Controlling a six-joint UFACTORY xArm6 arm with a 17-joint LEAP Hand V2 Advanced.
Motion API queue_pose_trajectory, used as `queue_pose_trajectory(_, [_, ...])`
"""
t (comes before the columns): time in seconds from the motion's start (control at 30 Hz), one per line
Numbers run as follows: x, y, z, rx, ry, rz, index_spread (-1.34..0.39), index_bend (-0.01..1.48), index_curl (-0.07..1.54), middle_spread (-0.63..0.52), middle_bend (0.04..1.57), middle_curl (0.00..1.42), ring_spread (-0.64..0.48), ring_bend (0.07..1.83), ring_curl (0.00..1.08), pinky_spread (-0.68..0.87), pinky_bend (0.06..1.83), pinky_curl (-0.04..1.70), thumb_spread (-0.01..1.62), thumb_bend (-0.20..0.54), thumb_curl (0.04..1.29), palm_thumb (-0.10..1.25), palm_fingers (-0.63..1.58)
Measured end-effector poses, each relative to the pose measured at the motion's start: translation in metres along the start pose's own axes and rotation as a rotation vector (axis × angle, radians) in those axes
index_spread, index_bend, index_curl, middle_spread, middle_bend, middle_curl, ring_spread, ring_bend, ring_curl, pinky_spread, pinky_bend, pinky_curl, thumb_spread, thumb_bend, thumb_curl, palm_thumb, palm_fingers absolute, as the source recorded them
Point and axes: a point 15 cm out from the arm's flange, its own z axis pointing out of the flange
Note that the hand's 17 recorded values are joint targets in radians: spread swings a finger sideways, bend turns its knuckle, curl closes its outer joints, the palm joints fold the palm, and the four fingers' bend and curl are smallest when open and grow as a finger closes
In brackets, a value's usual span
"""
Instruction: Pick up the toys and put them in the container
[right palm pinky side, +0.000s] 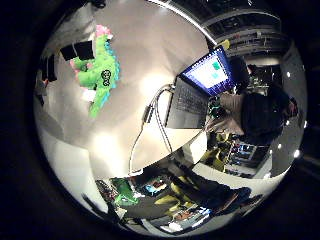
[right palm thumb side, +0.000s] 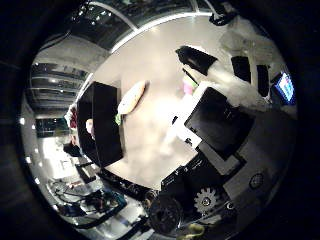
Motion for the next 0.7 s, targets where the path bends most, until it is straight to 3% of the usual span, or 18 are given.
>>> queue_pose_trajectory(0.03, [0.003, -0.006, 0.003, 0.032, -0.003, 0.029, -0.27, 0.70, 0.55, -0.14, 1.12, 0.52, -0.19, 1.39, 0.51, -0.38, 1.17, 0.62, 0.97, -0.037, 0.54, 0.76, 0.84])
queue_pose_trajectory(0.07, [0.005, -0.007, 0.010, 0.036, -0.008, 0.048, -0.28, 0.61, 0.54, -0.12, 1.00, 0.49, -0.17, 1.31, 0.50, -0.28, 1.09, 0.63, 1.01, -0.044, 0.51, 0.72, 0.31])
queue_pose_trajectory(0.1, [0.004, -0.004, 0.020, 0.023, -0.014, 0.062, -0.29, 0.58, 0.53, -0.10, 0.96, 0.48, -0.14, 1.26, 0.49, -0.20, 1.07, 0.64, 1.03, -0.043, 0.49, 0.69, 0.21])
queue_pose_trajectory(0.17, [-0.004, -0.002, 0.038, -0.001, -0.027, 0.079, -0.26, 0.54, 0.46, -0.03, 0.80, 0.41, -0.02, 1.02, 0.38, 0.01, 0.93, 0.55, 1.05, -0.052, 0.44, 0.61, -0.08])
queue_pose_trajectory(0.27, [-0.010, 0.004, 0.061, -0.039, -0.042, 0.099, -0.20, 0.46, 0.40, 0.10, 0.66, 0.34, 0.11, 0.76, 0.26, 0.21, 0.72, 0.42, 1.05, -0.049, 0.38, 0.50, -0.11])
queue_pose_trajectory(0.43, [0.000, 0.012, 0.086, -0.092, 0.008, 0.096, -0.13, 0.34, 0.37, 0.20, 0.49, 0.29, 0.19, 0.53, 0.19, 0.31, 0.51, 0.33, 0.98, -0.055, 0.32, 0.32, -0.07])
queue_pose_trajectory(0.7, [0.040, 0.024, 0.116, -0.140, 0.111, 0.139, -0.07, 0.23, 0.35, 0.24, 0.37, 0.27, 0.22, 0.40, 0.17, 0.33, 0.39, 0.29, 0.92, -0.038, 0.30, 0.24, -0.02])
